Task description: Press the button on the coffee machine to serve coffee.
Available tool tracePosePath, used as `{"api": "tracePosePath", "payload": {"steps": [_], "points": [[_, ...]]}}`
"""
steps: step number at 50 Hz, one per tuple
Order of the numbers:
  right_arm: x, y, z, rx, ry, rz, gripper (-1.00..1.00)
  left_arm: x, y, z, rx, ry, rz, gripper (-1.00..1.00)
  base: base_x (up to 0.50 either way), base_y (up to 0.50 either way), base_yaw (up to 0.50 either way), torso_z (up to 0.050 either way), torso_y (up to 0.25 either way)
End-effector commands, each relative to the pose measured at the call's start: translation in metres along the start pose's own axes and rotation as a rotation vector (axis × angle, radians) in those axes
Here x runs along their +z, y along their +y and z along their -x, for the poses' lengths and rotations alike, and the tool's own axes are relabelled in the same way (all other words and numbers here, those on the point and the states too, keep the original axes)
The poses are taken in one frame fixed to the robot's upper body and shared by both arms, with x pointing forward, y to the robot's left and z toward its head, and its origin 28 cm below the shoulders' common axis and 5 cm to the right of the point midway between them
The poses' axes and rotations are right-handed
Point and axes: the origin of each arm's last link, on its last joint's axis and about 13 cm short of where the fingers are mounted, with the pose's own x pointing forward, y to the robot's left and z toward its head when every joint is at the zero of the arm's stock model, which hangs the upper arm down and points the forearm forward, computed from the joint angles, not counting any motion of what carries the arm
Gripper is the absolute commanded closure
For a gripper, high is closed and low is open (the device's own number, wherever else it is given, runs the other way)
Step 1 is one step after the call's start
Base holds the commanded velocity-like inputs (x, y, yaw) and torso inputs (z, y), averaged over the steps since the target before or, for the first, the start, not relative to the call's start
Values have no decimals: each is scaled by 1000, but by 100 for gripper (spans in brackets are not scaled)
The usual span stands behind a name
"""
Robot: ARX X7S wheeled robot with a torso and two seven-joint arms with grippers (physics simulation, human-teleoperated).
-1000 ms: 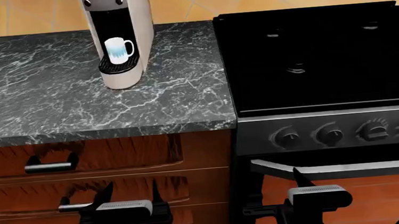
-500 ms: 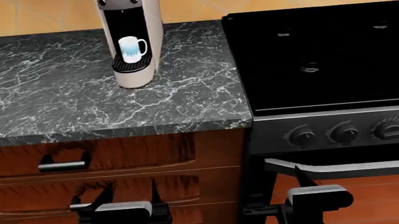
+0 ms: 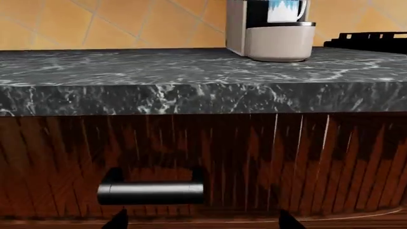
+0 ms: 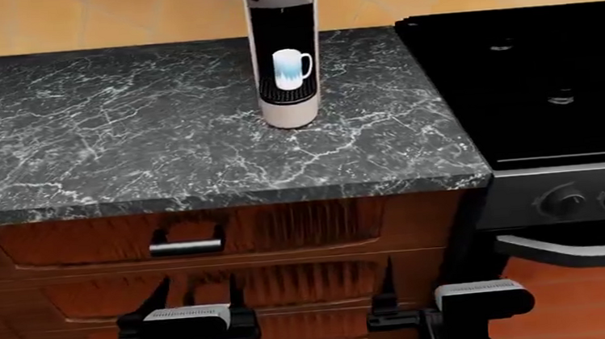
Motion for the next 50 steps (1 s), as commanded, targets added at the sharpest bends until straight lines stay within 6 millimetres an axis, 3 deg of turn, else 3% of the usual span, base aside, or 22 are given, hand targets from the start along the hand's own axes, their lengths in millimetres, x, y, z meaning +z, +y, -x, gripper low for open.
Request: {"api": "tracePosePath", "payload": {"steps": [1,13,45,50], "points": [[1,0,0,3,-8,5,-100,0,0,0,-4,3,2,-100,156,430,0,0,0],[0,0,0,8,-1,5,-100,0,-1,0,-5,-4,-3,-100,99,312,0,0,0],[-1,0,0,-4,-1,2,-100,0,3,0,20,-5,-33,-100,0,7,0,0,0],[-1,0,0,-4,-1,2,-100,0,3,0,15,-10,-36,-100,0,0,0,44,0]]}}
